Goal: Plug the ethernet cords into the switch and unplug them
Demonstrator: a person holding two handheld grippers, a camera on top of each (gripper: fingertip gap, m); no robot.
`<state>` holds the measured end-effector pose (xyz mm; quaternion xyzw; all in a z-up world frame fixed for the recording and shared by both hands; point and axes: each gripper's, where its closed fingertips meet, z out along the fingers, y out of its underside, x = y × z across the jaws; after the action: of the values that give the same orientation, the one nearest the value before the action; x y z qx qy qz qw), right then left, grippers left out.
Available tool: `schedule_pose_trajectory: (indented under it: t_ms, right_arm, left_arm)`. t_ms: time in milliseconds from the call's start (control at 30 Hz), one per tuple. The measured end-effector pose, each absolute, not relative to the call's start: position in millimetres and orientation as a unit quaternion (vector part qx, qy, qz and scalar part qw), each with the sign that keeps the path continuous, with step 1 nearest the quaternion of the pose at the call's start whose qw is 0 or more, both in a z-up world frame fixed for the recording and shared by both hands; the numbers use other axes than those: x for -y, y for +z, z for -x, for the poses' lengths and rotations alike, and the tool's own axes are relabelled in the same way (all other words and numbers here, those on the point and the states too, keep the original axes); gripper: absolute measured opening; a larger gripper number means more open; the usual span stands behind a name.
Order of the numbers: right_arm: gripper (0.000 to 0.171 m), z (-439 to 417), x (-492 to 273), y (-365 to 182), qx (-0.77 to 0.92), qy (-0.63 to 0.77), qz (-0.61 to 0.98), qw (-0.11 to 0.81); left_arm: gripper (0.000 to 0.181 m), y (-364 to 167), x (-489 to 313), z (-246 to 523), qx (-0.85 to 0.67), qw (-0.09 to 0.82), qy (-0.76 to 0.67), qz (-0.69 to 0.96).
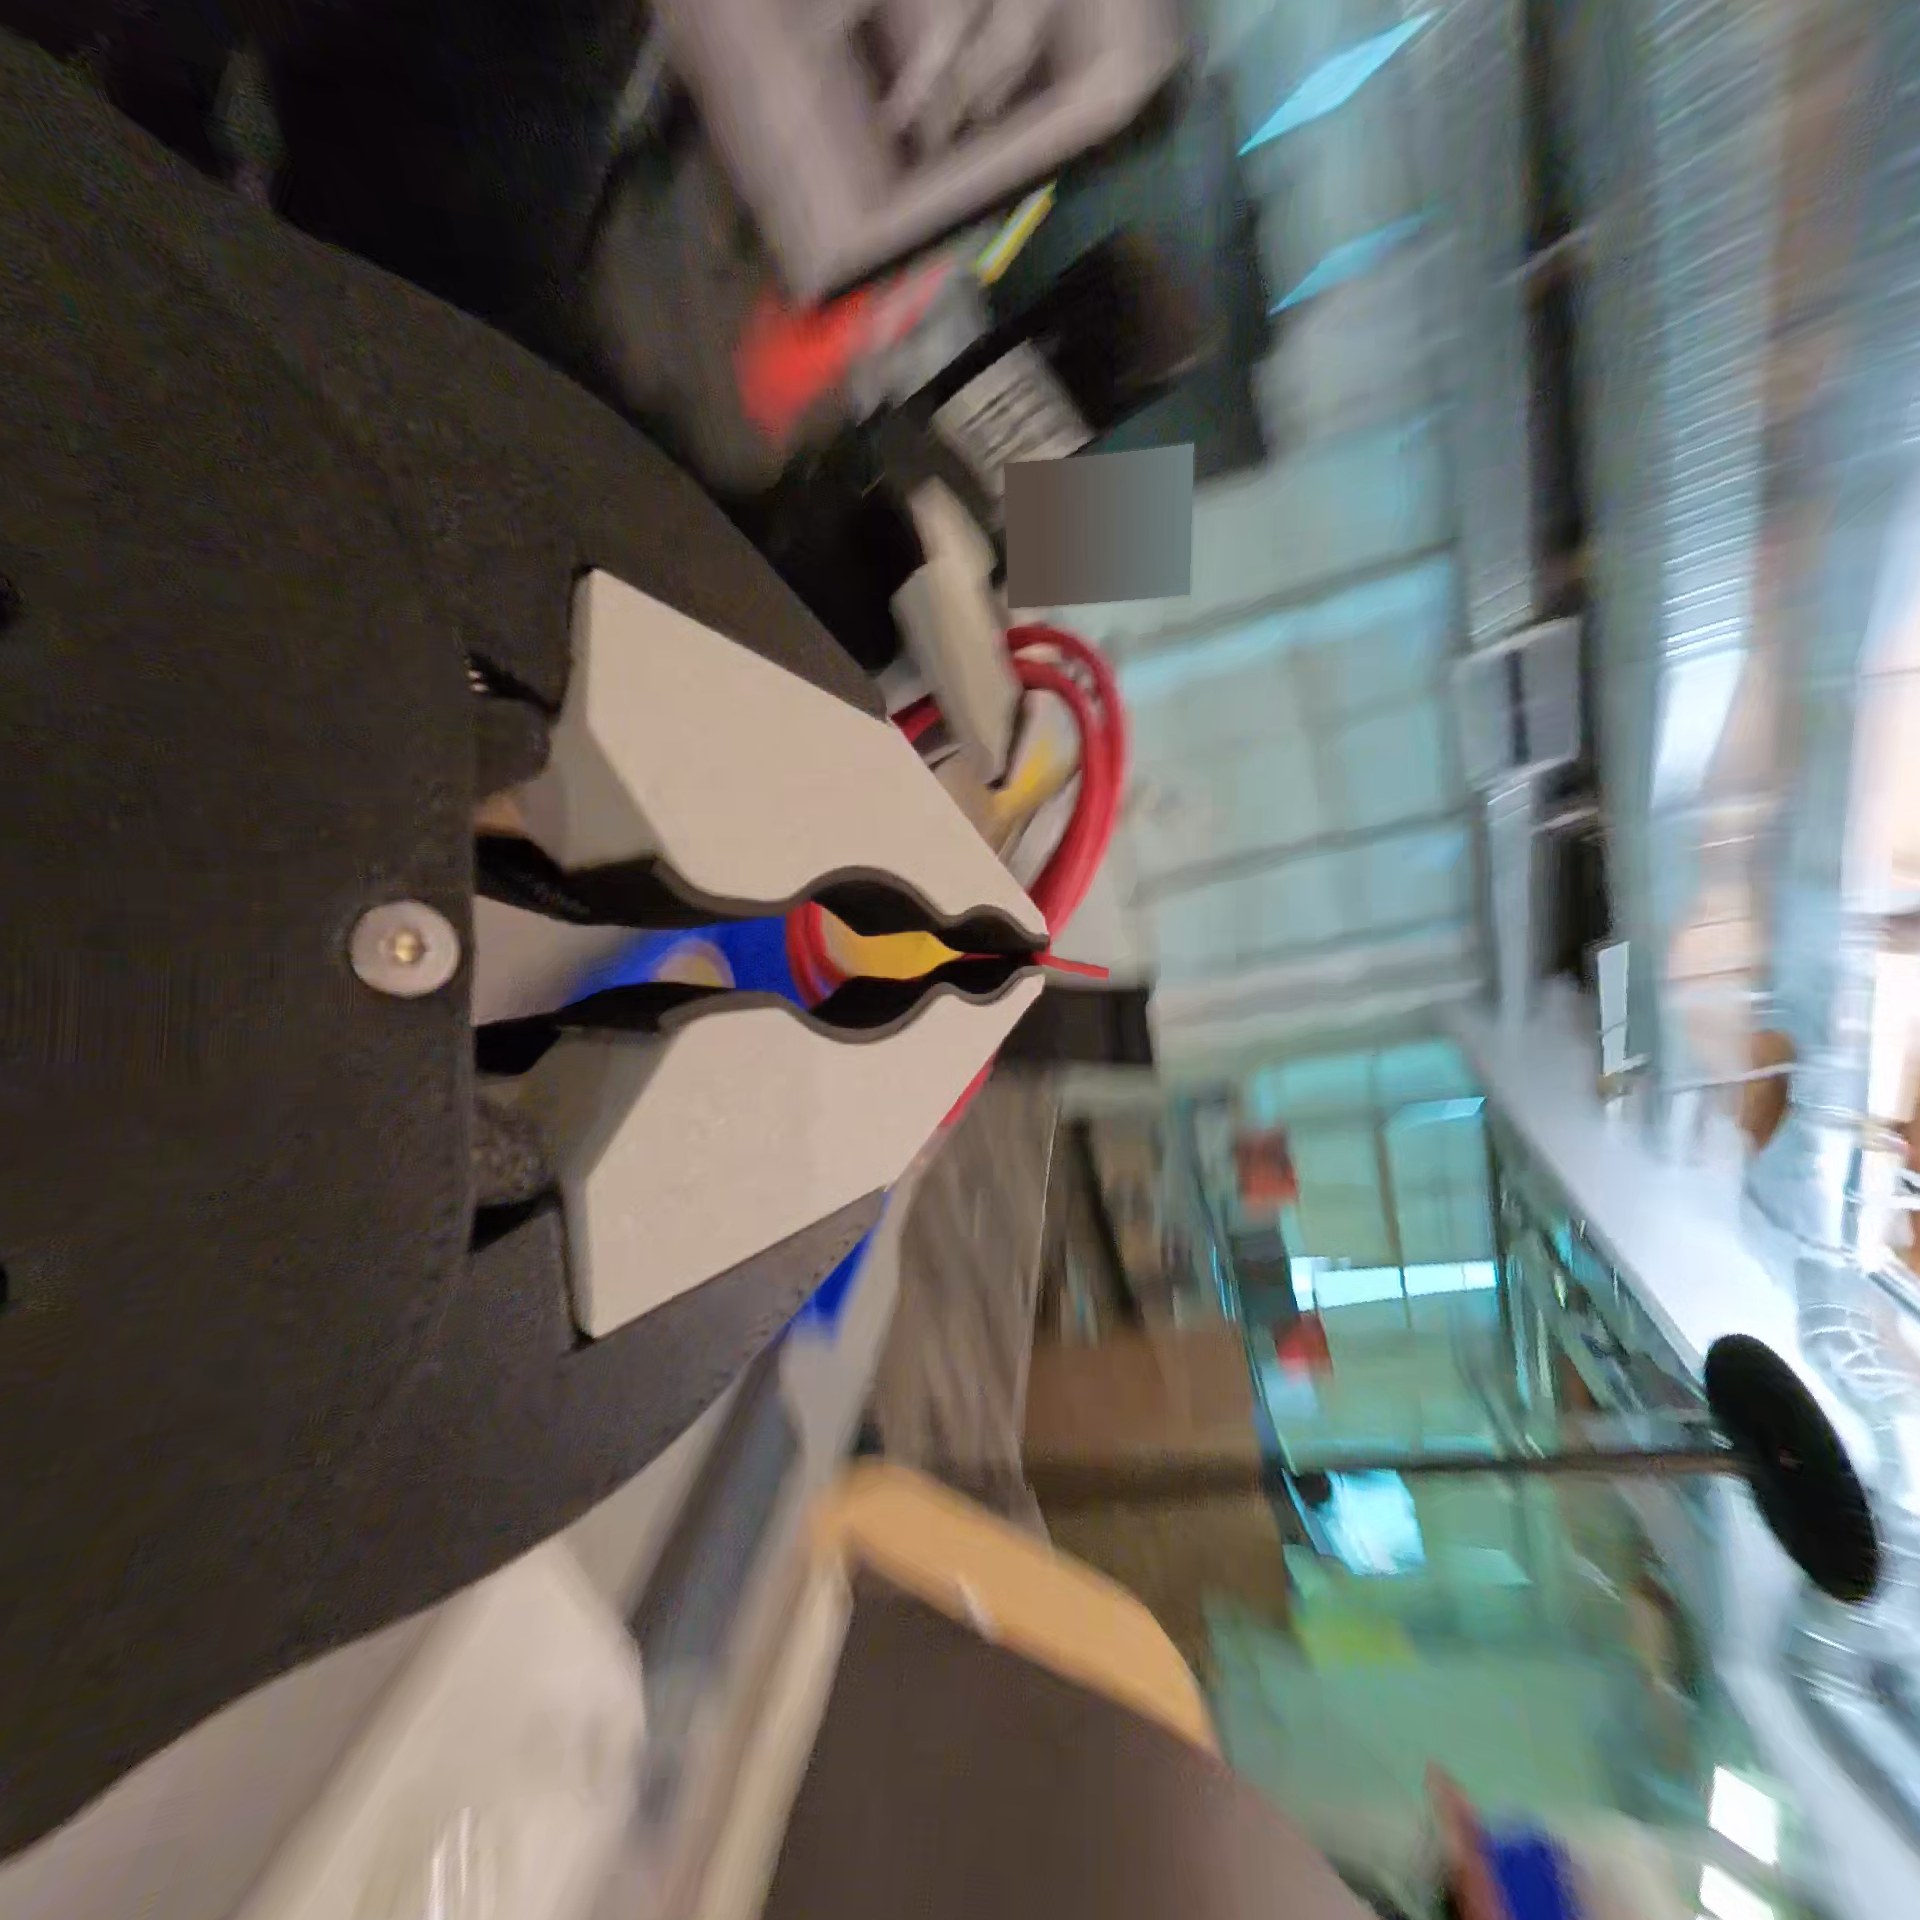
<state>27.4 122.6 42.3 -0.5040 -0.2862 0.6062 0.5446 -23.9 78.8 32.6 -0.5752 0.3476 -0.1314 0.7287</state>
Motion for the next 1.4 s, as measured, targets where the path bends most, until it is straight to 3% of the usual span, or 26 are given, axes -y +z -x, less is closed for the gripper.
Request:
schedule_pose_trajectory:
  t_ms: [100,233,267,333,433,500,633,833,900,1100,1200,1267,1333,1400]
  right_arm:
    - [0.000,-17,-138,16,0.186,0.735,0.510,0.405]
    - [0.000,5,-127,3,0.217,0.743,0.491,0.400]
    - [0.012,8,-123,3,0.248,0.719,0.492,0.424]
    - [0.029,10,-122,2,0.315,0.624,0.506,0.505]
    - [0.027,4,-121,4,0.436,0.342,0.490,0.673]
    - [0.022,1,-115,11,0.490,0.153,0.440,0.737]
    - [0.025,-2,-115,16,0.525,-0.086,0.370,0.762]
    - [0.028,-12,-139,3,0.542,-0.188,0.371,0.730]
    - [0.020,-14,-142,-1,0.553,-0.198,0.369,0.721]
    - [0.000,-14,-142,-4,0.564,-0.205,0.373,0.708]
    - [0.000,-12,-144,-12,0.570,-0.141,0.421,0.691]
    - [0.000,-11,-141,-8,0.541,-0.004,0.482,0.689]
    - [0.000,-8,-135,1,0.476,0.224,0.541,0.656]
    - [0.000,-10,-123,19,0.371,0.510,0.545,0.552]
  left_arm:
    - [0.000,34,-78,22,-0.353,0.741,-0.065,0.568]
    - [0.000,31,-85,30,-0.353,0.740,-0.023,0.573]
    - [0.000,30,-88,35,-0.350,0.737,-0.018,0.578]
    - [0.000,29,-92,41,-0.345,0.731,-0.035,0.588]
    - [0.000,26,-97,46,-0.338,0.722,-0.051,0.601]
    - [0.000,22,-99,45,-0.341,0.716,-0.054,0.607]
    - [0.000,14,-99,37,-0.356,0.699,-0.063,0.617]
    - [0.000,12,-95,29,-0.373,0.686,-0.058,0.622]
    - [0.000,12,-94,27,-0.377,0.682,-0.055,0.624]
    - [0.000,6,-93,20,-0.392,0.669,-0.055,0.629]
    - [0.000,4,-94,19,-0.393,0.671,-0.045,0.627]
    - [0.000,5,-95,19,-0.391,0.677,-0.039,0.622]
    - [0.000,7,-94,20,-0.389,0.687,-0.035,0.613]
    - [0.000,8,-94,22,-0.390,0.699,-0.021,0.599]
